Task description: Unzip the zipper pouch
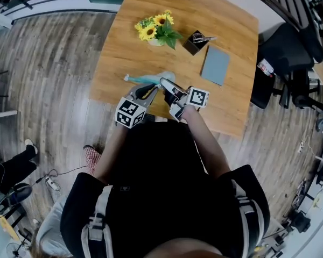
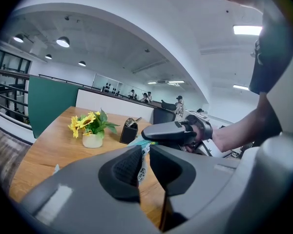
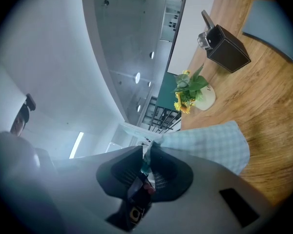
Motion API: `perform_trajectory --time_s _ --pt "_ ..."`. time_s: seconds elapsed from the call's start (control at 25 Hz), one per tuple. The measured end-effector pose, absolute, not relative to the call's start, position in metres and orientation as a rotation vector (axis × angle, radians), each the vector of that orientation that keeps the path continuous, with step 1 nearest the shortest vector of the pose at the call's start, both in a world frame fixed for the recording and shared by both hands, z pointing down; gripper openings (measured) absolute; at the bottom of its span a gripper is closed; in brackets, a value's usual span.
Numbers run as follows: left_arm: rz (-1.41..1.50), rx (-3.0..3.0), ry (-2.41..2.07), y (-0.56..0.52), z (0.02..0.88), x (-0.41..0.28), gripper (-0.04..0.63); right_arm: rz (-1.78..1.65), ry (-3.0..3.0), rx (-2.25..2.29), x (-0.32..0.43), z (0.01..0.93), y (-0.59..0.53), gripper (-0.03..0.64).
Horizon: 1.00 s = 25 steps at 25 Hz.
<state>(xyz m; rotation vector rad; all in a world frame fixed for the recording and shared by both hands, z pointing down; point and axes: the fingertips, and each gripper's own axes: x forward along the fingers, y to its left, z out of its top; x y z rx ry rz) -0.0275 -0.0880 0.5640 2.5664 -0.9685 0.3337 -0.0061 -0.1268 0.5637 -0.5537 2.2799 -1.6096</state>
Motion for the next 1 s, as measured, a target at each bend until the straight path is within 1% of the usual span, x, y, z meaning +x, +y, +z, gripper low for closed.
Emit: perform_trajectory --time_s 0.4,0.72,1.0 --pt "0.258 2.606 -0.896 -0.078 0.555 -0.018 0.024 -1.629 2.222 -0.580 0.002 0.568 -0.122 0.052" --pt "0.349 2.629 -0.928 -0.077 0.559 -0.011 0.008 -1.629 2.222 -0.577 0.004 0.566 -0.115 0.052" --pt "0.422 2.662 -0.962 -0.075 0.562 -0.009 0.008 -1.619 2.241 -0.593 0.007 0.567 -0.113 0.052"
